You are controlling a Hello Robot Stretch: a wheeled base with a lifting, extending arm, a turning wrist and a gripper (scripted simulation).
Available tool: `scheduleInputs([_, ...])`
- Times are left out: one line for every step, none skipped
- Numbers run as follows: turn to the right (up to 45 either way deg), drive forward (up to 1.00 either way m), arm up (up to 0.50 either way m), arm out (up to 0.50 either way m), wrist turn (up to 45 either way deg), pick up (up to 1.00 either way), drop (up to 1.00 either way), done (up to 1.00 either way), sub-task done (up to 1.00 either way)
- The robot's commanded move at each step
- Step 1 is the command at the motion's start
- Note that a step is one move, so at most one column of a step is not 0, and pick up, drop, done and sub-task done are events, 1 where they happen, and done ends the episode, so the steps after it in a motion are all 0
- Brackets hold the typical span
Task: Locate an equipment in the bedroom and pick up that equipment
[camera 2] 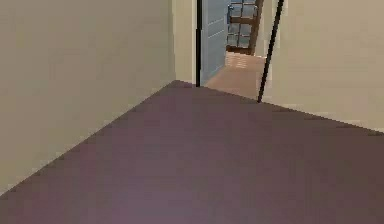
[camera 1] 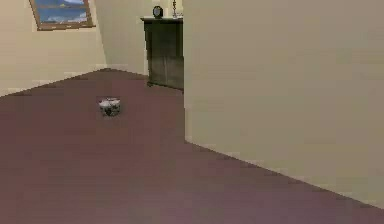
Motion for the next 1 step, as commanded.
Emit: scheduleInputs([-45.0, 0.0, 0.0, 0.0, 0.0, 0.0, 0.0, 0.0, 0.0])
